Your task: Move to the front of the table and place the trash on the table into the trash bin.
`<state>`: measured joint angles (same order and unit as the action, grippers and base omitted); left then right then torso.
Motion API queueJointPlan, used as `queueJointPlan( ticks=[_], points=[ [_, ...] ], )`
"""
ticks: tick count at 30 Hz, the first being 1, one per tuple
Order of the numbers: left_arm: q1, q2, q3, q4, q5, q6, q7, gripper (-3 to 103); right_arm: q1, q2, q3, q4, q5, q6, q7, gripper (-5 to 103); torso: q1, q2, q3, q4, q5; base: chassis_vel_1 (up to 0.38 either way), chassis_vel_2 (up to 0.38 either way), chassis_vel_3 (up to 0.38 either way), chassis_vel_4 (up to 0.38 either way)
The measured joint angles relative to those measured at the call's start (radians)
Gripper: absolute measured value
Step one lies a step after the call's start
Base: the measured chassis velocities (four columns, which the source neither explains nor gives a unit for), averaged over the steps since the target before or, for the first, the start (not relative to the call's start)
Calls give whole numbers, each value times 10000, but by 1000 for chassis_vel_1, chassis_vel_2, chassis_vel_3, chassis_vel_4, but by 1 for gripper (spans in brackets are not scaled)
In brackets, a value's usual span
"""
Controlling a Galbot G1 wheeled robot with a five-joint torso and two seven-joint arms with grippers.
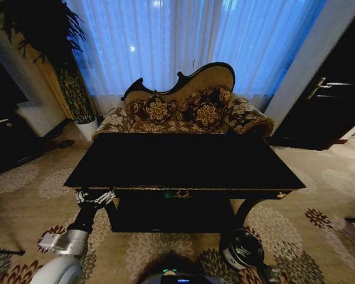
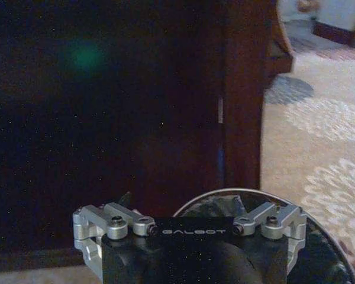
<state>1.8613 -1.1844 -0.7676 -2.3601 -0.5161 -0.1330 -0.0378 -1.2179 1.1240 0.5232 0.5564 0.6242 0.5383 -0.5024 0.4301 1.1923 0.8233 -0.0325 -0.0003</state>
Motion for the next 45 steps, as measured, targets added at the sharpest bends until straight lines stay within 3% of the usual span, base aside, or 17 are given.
queueJointPlan(
  ticks=[4, 13, 25, 45],
  points=[
    [-43, 37, -4, -1, 0, -1, -3, 100, 502, -29, -215, -68, 1004, -463, 104, 100, 0, 0, 0, 4, 2, 0, 0, 0, 0],
    [-48, 106, -191, 30, -125, 18, -14, 100, 1340, -5, -516, -450, 1826, -1016, 225, 100, 0, 0, 1, 2, 3, 0, 0, 0, 0],
    [-102, 171, -113, 104, -160, 40, -15, 100, 1731, -536, -416, -1026, 2118, -1168, 85, 100, 1, 0, 0, 2, 2, 0, 0, 0, 0],
    [-61, 162, -142, -9, -165, 42, -7, 100, 1626, -912, -113, -1470, 1645, -777, -16, 100, 1, 0, 0, 2, 1, 0, 0, 0, 0]
  ],
)
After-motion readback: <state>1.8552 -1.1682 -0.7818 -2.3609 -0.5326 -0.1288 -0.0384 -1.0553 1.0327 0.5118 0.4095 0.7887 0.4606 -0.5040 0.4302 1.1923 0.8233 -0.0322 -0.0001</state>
